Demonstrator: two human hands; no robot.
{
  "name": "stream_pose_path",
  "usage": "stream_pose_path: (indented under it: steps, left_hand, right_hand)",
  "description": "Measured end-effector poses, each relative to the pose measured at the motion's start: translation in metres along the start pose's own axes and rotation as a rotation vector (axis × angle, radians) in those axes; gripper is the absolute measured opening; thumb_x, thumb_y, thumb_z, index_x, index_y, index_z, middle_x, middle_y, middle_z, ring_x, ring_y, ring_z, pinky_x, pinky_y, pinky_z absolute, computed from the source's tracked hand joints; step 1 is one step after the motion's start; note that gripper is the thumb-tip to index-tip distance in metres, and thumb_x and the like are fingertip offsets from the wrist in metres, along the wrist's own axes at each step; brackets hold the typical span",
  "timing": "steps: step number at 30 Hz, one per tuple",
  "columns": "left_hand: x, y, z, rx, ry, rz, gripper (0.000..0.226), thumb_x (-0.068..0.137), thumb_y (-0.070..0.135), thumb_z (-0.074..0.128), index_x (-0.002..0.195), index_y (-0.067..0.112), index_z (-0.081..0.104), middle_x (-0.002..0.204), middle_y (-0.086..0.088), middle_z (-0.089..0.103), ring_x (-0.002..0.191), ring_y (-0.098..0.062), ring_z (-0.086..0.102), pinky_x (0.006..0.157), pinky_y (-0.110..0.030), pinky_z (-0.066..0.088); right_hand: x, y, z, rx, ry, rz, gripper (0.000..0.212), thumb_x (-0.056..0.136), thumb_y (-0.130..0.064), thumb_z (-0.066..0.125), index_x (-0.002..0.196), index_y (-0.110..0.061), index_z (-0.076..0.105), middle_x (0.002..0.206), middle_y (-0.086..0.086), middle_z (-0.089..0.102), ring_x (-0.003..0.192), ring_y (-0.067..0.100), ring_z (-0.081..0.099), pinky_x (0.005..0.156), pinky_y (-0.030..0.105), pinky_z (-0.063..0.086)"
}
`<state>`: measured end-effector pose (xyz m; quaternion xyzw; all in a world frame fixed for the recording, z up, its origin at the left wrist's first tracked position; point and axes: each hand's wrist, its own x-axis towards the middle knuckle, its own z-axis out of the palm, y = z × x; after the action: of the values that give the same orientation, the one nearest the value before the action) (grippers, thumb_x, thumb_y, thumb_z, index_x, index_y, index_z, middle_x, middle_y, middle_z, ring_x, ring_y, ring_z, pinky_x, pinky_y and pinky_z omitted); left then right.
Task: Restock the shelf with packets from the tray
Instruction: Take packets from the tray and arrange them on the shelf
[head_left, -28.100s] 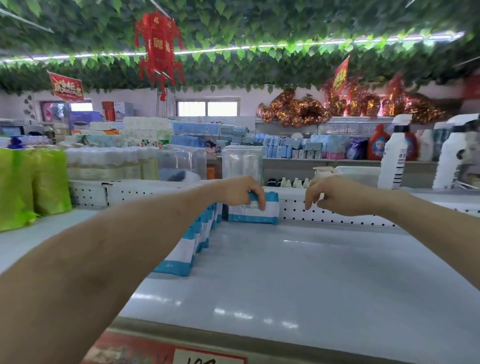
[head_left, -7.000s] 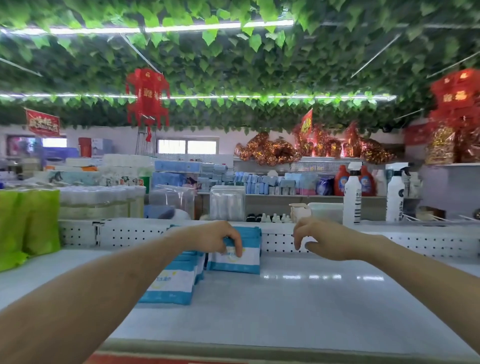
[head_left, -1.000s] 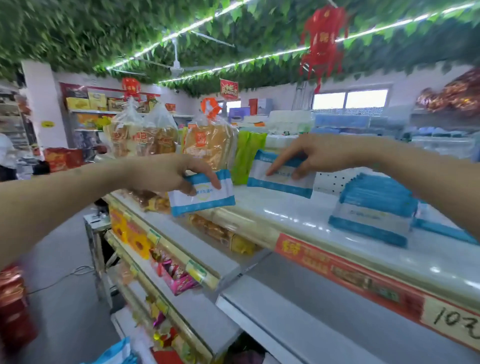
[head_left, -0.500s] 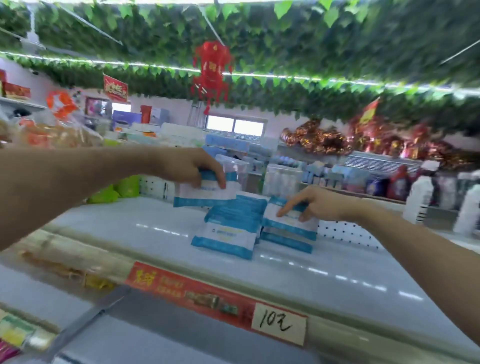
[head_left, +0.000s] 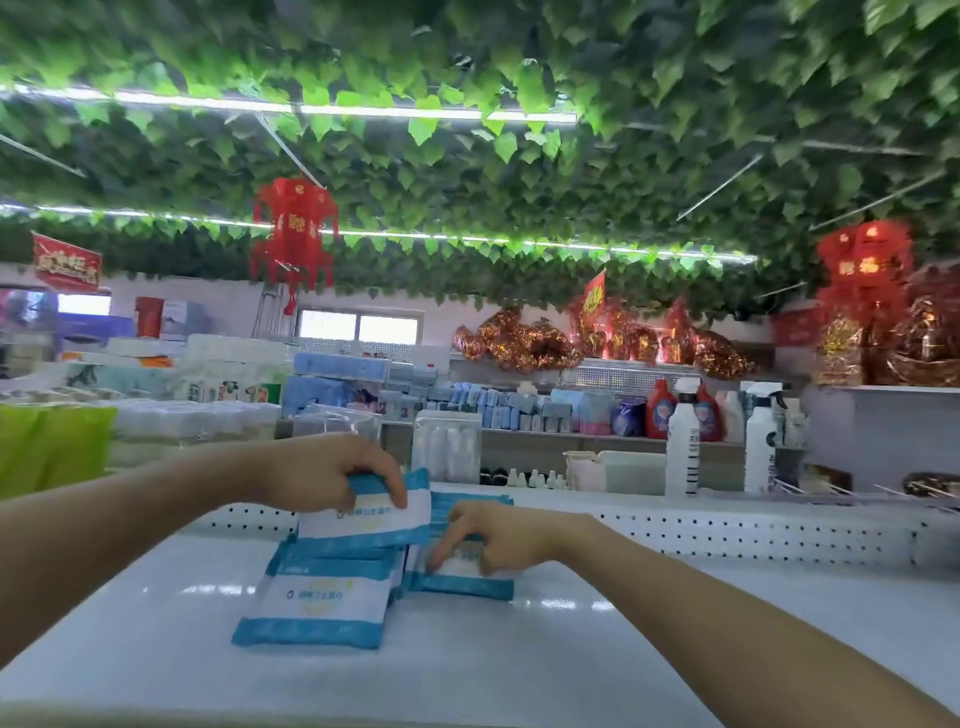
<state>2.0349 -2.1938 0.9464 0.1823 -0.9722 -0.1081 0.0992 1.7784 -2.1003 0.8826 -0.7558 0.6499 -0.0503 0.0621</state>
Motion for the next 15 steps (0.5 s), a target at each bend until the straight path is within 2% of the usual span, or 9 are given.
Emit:
stream_pose_path:
  steps: [1, 3, 5, 8, 11, 13, 15]
  left_hand:
    - [-0.001, 0.001, 0.0, -0.004, 0.0, 0.007, 0.059, 0.09, -0.005, 0.055, 0.113, 0.047, 0.071, 0.132, 0.024, 0.056, 0.114, 0.005, 0.054, 0.089, -0.013, 0.05]
    - [-0.001, 0.002, 0.0, -0.018, 0.002, 0.007, 0.059, 0.091, -0.004, 0.057, 0.112, 0.05, 0.071, 0.132, 0.025, 0.056, 0.112, 0.005, 0.055, 0.086, -0.011, 0.048]
    - [0.001, 0.005, 0.002, -0.017, -0.001, 0.011, 0.058, 0.092, -0.004, 0.057, 0.114, 0.047, 0.071, 0.129, 0.025, 0.057, 0.109, 0.004, 0.056, 0.083, -0.007, 0.046]
    - [0.009, 0.012, 0.007, -0.026, 0.011, 0.042, 0.054, 0.092, -0.006, 0.059, 0.112, 0.042, 0.074, 0.122, 0.023, 0.061, 0.104, 0.005, 0.059, 0.083, -0.008, 0.047]
    - [0.02, 0.018, 0.014, -0.047, 0.012, 0.066, 0.048, 0.09, -0.005, 0.062, 0.108, 0.038, 0.077, 0.115, 0.025, 0.063, 0.104, -0.002, 0.06, 0.094, -0.025, 0.052]
    - [0.028, 0.022, 0.018, -0.049, 0.005, 0.084, 0.047, 0.089, -0.005, 0.063, 0.105, 0.036, 0.078, 0.109, 0.031, 0.063, 0.103, 0.0, 0.06, 0.095, -0.029, 0.051]
    - [0.038, 0.027, 0.024, -0.063, -0.001, 0.096, 0.047, 0.087, -0.008, 0.061, 0.104, 0.033, 0.078, 0.111, 0.029, 0.065, 0.103, 0.001, 0.061, 0.095, -0.029, 0.052]
  right_hand:
    - [0.0, 0.001, 0.003, -0.011, 0.01, -0.007, 0.07, 0.082, 0.009, 0.058, 0.128, -0.042, 0.069, 0.116, -0.016, 0.045, 0.114, 0.016, 0.047, 0.106, 0.038, 0.04]
    - [-0.001, 0.005, 0.006, -0.058, 0.051, -0.026, 0.071, 0.079, 0.006, 0.059, 0.126, -0.046, 0.068, 0.139, -0.008, 0.043, 0.129, 0.021, 0.043, 0.113, 0.045, 0.036]
    - [-0.004, 0.007, 0.009, -0.119, 0.079, -0.042, 0.072, 0.077, 0.002, 0.06, 0.124, -0.052, 0.067, 0.154, -0.01, 0.035, 0.14, 0.02, 0.036, 0.115, 0.049, 0.032]
    - [-0.008, 0.007, 0.008, -0.127, 0.1, -0.026, 0.068, 0.077, -0.002, 0.061, 0.123, -0.052, 0.067, 0.157, -0.015, 0.031, 0.141, 0.019, 0.032, 0.116, 0.05, 0.026]
    - [-0.013, 0.013, 0.003, -0.015, 0.122, 0.041, 0.059, 0.084, 0.0, 0.062, 0.13, -0.035, 0.069, 0.155, -0.012, 0.035, 0.138, 0.018, 0.036, 0.12, 0.045, 0.028]
    - [-0.018, 0.02, -0.002, 0.117, 0.171, 0.07, 0.057, 0.084, 0.005, 0.061, 0.131, -0.026, 0.07, 0.152, -0.011, 0.04, 0.136, 0.015, 0.04, 0.119, 0.042, 0.033]
    - [-0.026, 0.026, -0.007, 0.179, 0.214, 0.107, 0.054, 0.086, 0.008, 0.059, 0.13, -0.021, 0.07, 0.15, -0.01, 0.043, 0.13, 0.01, 0.041, 0.116, 0.035, 0.034]
